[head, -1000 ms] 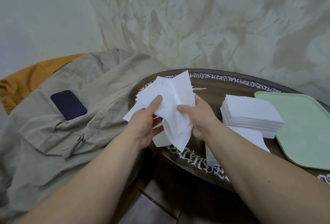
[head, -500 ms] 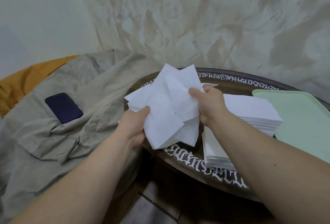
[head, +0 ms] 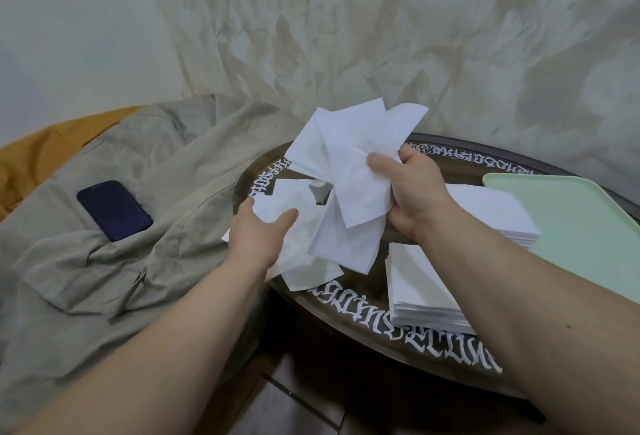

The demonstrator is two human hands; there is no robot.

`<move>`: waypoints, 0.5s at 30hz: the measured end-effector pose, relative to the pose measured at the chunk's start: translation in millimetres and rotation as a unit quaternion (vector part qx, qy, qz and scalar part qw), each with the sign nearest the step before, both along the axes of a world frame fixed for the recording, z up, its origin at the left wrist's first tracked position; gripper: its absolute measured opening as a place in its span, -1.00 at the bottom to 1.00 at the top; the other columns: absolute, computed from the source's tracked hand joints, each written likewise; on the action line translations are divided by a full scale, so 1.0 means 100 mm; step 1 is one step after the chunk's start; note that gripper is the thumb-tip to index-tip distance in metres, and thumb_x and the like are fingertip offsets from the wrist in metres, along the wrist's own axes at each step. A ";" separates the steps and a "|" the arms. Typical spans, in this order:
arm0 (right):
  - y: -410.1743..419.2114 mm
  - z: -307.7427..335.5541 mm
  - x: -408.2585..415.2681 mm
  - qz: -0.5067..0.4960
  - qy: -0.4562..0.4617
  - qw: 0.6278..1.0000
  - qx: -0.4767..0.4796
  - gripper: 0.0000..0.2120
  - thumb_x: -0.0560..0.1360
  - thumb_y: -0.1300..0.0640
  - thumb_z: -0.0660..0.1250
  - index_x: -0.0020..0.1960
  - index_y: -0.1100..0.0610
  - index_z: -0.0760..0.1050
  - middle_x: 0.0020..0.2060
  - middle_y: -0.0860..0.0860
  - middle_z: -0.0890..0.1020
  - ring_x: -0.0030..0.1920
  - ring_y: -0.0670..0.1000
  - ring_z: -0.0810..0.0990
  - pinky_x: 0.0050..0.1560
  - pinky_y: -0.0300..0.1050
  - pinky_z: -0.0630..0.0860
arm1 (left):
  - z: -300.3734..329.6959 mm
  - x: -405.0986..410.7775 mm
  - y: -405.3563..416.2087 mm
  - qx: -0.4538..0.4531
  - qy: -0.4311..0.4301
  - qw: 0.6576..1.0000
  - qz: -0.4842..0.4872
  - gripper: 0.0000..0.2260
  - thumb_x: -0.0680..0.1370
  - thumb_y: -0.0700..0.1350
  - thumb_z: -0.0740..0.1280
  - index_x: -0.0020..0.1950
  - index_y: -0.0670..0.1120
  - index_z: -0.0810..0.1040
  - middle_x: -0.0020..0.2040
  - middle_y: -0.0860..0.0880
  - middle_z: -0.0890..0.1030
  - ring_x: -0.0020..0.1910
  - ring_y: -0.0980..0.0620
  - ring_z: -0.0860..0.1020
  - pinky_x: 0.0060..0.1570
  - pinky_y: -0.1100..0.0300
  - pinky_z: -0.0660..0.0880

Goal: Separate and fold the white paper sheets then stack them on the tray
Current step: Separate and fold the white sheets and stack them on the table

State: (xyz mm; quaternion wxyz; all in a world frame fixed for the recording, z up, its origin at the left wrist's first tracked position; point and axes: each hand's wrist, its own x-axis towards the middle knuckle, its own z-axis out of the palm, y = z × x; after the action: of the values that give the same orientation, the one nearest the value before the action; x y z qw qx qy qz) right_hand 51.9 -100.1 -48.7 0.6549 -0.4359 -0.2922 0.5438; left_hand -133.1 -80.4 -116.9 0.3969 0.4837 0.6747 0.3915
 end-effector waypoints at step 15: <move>-0.50 0.11 0.21 0.075 -0.005 0.997 -0.019 -0.75 0.53 0.35 0.28 0.19 0.21 0.53 0.05 0.11 0.69 -0.07 0.09 0.69 -0.16 0.00 0.63 | 0.66 0.39 -0.55 -0.095 -0.386 0.881 -0.256 -0.40 0.49 0.27 0.29 0.35 -0.14 0.54 0.29 -0.17 0.59 0.28 -0.14 0.55 0.33 -0.07 0.43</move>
State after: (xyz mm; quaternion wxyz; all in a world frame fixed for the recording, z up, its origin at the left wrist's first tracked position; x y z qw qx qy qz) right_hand 72.7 -149.7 -38.0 0.6025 -0.4278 -0.3166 0.5948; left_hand -94.1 -135.6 -50.6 0.7566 0.4101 0.3545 0.3657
